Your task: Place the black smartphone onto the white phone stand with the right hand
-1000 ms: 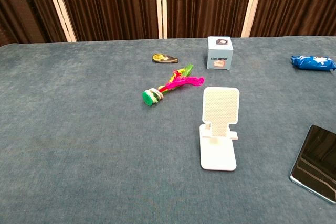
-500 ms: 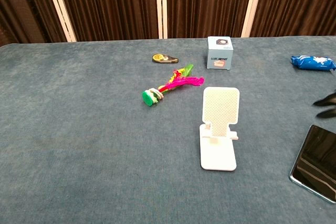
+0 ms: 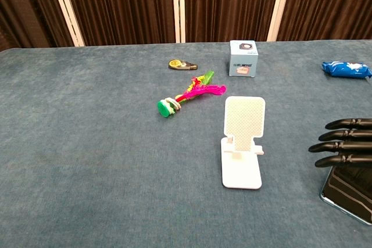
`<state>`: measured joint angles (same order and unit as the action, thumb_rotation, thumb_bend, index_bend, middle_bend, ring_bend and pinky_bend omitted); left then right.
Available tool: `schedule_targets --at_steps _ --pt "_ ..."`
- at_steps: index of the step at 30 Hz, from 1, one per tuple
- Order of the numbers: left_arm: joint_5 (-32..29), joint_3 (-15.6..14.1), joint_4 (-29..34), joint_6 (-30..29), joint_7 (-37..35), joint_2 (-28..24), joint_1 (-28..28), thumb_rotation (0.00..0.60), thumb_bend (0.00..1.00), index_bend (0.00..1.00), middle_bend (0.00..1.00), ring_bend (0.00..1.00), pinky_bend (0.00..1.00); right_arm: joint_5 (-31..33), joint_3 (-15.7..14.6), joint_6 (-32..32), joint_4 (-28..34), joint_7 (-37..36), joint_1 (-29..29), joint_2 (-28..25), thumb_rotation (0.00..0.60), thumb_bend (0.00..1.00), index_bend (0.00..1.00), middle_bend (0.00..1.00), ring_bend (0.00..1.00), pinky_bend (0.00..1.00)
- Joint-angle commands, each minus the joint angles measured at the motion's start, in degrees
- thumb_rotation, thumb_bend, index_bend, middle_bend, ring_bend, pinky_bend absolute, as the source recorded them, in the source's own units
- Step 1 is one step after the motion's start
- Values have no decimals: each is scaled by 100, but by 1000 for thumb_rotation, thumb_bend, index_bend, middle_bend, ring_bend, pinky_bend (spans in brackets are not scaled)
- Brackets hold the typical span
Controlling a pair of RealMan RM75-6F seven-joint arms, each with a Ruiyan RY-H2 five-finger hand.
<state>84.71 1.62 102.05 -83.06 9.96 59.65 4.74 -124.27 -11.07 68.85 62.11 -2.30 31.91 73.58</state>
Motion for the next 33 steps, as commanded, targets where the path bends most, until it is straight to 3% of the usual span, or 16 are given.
schedule_targets --at_steps 1,8,25,33 --pt "-27 9 -8 9 0 1 6 600 0 0 0 0 0 10 -45 -131 43 90 87 0 600 0 83 38 0 0" --pt "-103 24 -36 56 25 17 36 600 0 0 0 0 0 168 -174 -552 70 239 282 153 600 0 82 32 0 0" --pt "-190 20 -50 122 158 82 83 600 0 0 0 0 0 360 -468 -558 -311 134 432 413 600 0 84 52 0 0" --pt "-251 27 -68 156 199 111 107 600 0 0 0 0 0 464 -592 -613 -504 -102 545 494 600 0 159 161 25 23"
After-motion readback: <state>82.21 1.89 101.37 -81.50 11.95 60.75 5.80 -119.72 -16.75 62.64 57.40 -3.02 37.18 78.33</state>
